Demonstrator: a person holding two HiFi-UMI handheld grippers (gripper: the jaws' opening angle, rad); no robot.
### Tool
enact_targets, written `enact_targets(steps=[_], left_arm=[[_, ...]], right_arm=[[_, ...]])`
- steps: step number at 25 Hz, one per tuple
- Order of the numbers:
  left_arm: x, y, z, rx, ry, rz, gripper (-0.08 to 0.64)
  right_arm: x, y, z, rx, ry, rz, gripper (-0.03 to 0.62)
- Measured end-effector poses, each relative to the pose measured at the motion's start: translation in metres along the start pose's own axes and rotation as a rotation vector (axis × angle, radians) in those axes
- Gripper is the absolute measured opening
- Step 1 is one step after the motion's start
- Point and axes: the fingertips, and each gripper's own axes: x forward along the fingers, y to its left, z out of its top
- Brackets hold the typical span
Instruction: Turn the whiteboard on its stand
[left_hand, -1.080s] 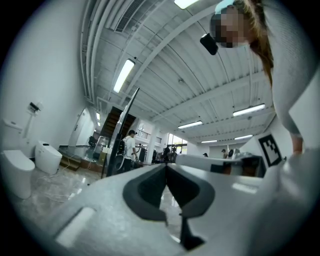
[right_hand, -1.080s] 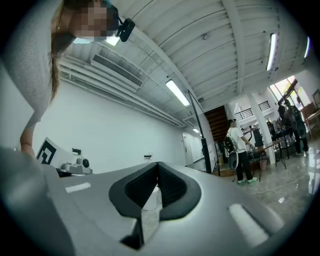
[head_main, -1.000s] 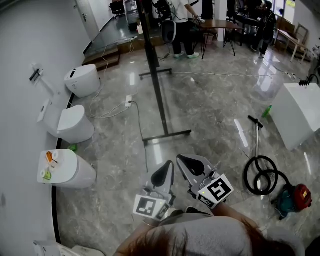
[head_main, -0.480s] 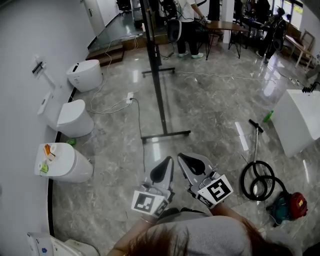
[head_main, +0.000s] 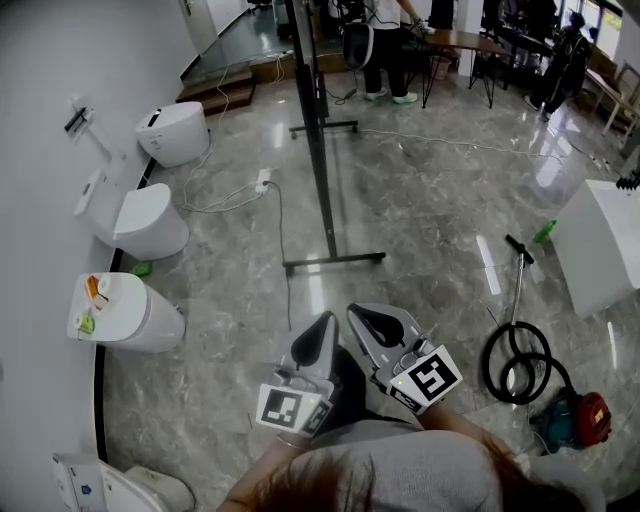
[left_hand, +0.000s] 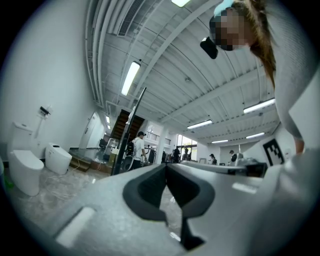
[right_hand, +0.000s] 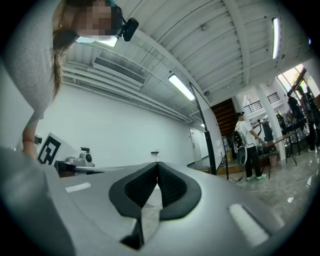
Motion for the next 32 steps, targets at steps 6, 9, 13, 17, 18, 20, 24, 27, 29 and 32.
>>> enact_targets(steps=[6,9,13,17,18,20,24,27,29,32], left_arm=[[0.050,0.037,-0.006,0.009,-0.009,-0.036,0.003],[0.083,0.067,-0.004,0.010,-0.020,-0.050,0.002],[0.129,0.115,0.002,-0.004,-0.013,-0.056,0.003],[0.170,0.159,0.005,-0.001,-0.005,-0.075,0.003],[0.180,0.168,0.006,-0.009,-0.004,-0.080,0.003],[0.199,0.188,0.006,-0.013,-0.001,-0.087,0.003],[0.233,0.224,0.003,-0.007,0.021,-0.109,0.003],[0.252,0.239,0.005,-0.004,0.027,-0.121,0.002],[0.262,0.245,0.007,-0.006,0.028,-0.127,0.003],[0.273,0.249,0.007,-0.018,0.023,-0.131,0.003]], right_arm=[[0.038,-0.044,-0.008,-0.009,0.010,-0.029,0.006],[0.068,-0.072,-0.008,-0.030,0.004,-0.051,0.005],[0.116,-0.115,-0.009,-0.036,0.015,-0.081,0.005],[0.163,-0.154,-0.009,-0.031,0.006,-0.111,0.005],[0.175,-0.163,-0.010,-0.030,0.006,-0.115,0.005],[0.196,-0.179,-0.014,-0.024,0.009,-0.122,0.005],[0.234,-0.210,-0.016,-0.017,0.005,-0.150,0.005],[0.249,-0.226,-0.013,-0.015,0.000,-0.166,0.006],[0.255,-0.234,-0.012,-0.016,0.002,-0.175,0.005],[0.259,-0.247,-0.014,-0.014,0.015,-0.195,0.005]])
